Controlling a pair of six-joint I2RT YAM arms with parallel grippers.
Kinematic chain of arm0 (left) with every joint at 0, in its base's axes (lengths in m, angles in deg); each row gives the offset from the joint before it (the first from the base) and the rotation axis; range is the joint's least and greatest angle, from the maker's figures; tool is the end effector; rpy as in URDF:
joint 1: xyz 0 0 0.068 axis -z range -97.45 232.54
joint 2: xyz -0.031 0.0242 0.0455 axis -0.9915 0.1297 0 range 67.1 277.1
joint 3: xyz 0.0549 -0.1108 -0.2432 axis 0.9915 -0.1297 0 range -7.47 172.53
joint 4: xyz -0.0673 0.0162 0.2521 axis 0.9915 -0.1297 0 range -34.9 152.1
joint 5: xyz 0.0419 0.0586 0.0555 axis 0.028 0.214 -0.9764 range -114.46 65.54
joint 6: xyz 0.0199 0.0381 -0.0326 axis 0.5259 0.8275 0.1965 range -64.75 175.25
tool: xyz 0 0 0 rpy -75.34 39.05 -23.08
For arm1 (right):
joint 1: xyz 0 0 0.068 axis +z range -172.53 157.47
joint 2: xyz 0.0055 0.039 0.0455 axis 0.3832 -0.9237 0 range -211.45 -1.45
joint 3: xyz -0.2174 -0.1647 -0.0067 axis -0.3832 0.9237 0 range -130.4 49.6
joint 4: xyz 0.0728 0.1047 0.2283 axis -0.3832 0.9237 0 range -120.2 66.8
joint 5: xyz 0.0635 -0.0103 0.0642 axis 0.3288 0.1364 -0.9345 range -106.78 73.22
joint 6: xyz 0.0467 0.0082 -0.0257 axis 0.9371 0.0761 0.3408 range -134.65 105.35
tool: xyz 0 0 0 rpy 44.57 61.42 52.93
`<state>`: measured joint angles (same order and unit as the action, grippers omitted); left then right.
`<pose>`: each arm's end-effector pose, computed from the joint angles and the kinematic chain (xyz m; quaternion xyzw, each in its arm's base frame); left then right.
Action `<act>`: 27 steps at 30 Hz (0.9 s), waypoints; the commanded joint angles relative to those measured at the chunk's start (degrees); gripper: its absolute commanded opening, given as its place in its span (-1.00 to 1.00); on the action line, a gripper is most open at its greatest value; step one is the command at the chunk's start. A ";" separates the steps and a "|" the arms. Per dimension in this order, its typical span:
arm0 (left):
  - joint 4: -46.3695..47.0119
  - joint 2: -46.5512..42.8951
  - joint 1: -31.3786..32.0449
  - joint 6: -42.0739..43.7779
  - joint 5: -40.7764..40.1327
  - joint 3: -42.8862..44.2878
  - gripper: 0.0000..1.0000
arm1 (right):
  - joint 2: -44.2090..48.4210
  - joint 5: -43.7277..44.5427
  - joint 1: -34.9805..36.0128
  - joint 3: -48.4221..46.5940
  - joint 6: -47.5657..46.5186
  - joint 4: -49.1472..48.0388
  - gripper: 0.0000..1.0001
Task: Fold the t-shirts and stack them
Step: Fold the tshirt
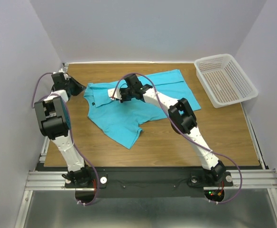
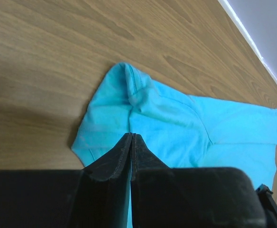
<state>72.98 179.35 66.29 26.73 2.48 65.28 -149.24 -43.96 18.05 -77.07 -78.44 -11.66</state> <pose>0.4269 0.1076 0.1976 -0.2086 0.8185 -0.2522 0.4721 0.4261 0.3864 0.1545 -0.7563 0.4604 0.1251 0.4477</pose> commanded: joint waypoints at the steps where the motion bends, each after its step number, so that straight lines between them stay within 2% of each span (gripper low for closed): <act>1: -0.15 2.88 -0.36 -1.63 1.88 5.46 -0.68 | 2.24 -2.09 0.38 -3.76 1.65 -1.58 -0.95; 10: -0.06 8.16 -0.36 -3.13 4.88 11.09 -0.66 | 2.50 -2.00 0.29 -3.41 1.74 -1.67 -0.95; 27: -2.17 15.98 0.96 -4.10 5.58 20.06 -0.63 | 3.91 -2.09 -0.94 -2.79 2.79 -1.76 -0.97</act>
<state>71.21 194.75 66.80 22.56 7.00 81.94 -149.24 -44.73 17.57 -78.73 -76.32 -11.70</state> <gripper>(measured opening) 0.179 0.025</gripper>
